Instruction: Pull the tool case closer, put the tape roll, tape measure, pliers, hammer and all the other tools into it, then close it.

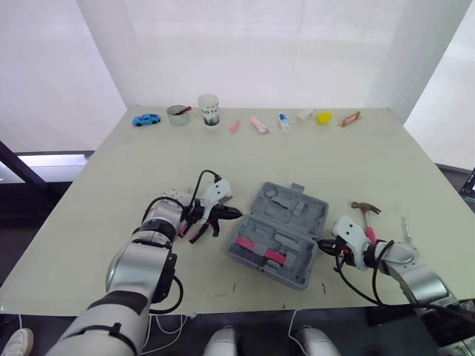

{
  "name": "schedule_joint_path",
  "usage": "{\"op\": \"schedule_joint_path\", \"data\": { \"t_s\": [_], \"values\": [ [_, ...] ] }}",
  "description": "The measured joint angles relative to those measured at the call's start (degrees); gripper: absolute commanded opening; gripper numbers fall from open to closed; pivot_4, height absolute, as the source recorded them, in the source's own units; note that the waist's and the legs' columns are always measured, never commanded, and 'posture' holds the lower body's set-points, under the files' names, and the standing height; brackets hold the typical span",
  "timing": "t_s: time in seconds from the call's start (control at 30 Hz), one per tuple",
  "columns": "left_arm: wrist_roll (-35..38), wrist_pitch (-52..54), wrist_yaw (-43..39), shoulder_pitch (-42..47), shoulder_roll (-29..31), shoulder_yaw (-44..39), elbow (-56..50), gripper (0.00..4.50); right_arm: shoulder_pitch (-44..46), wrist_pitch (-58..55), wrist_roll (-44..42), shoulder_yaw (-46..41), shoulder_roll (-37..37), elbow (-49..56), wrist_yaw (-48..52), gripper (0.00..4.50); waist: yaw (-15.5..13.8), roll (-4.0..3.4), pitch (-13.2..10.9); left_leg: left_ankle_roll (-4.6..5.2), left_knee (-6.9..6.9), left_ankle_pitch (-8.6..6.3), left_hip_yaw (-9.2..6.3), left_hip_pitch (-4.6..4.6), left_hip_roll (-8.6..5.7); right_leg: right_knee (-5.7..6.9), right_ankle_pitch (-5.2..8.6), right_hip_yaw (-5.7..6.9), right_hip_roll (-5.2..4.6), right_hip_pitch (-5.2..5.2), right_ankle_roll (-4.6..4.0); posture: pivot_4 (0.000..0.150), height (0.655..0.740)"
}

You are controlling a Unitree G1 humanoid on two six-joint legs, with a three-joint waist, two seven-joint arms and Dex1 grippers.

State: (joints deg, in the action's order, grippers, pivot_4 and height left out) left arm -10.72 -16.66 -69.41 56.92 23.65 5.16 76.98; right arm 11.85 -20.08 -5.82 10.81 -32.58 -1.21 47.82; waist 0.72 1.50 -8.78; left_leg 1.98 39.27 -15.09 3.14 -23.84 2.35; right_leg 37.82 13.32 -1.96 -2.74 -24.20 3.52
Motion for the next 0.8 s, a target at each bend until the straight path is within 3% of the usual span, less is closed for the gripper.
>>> {"op": "schedule_joint_path", "data": {
  "t_s": [0.4,0.8],
  "values": [
    [-2.5,1.1,4.5,0.0,-2.5,-0.1,0.4,0.0,0.4,0.4,1.1,0.5,1.4,-1.7,-0.1,0.1,0.1,0.0,0.0,0.0,0.01,0.0,-0.02,0.0,-0.01,0.01,0.0,0.01,0.0,0.0,0.0,0.15,0.74],
    [-2.5,2.4,3.3,0.0,-2.8,-0.7,0.4,0.0,1.8,2.5,1.6,0.5,2.2,-4.5,0.1,0.1,0.1,0.0,0.0,0.0,0.01,0.0,-0.05,0.03,-0.01,0.02,0.0,0.03,0.0,0.03,0.0,0.15,0.74]
  ]
}}
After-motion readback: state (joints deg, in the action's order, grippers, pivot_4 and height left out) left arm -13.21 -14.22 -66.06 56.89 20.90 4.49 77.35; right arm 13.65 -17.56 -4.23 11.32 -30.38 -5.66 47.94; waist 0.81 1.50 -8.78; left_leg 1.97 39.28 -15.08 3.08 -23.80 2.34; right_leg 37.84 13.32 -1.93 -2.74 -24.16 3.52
